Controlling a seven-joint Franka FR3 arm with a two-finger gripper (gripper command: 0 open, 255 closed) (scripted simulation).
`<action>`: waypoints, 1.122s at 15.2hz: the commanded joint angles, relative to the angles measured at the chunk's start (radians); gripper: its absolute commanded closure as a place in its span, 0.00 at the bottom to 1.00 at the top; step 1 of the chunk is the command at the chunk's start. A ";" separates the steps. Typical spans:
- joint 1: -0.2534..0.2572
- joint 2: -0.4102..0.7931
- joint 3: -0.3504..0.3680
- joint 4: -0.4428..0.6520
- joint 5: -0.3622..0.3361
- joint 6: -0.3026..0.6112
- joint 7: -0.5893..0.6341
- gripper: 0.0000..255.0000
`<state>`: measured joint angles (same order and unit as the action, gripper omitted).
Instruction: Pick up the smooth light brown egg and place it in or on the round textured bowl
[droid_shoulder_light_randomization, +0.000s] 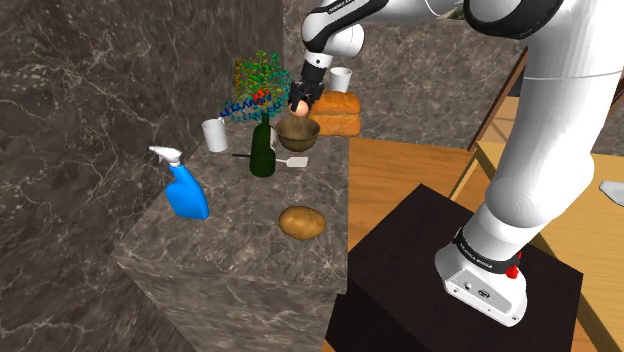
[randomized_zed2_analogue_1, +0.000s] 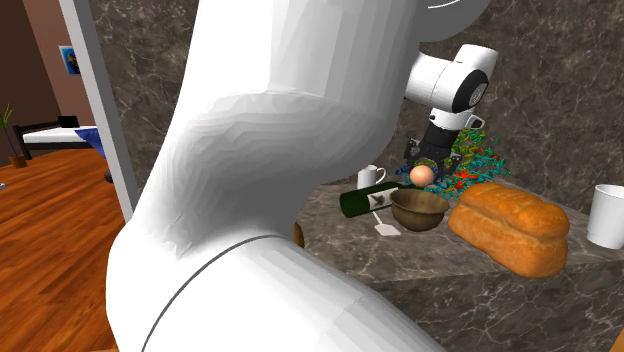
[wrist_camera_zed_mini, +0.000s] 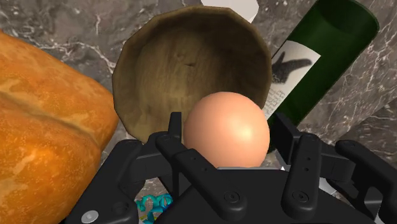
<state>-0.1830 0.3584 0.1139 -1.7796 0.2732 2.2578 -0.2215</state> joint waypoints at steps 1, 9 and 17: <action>0.000 0.015 0.001 -0.005 0.002 0.020 -0.006 1.00; 0.001 0.055 0.004 -0.030 0.011 0.084 -0.025 1.00; 0.001 0.055 0.004 -0.030 0.011 0.084 -0.025 0.00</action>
<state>-0.1824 0.4135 0.1177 -1.8099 0.2846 2.3420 -0.2462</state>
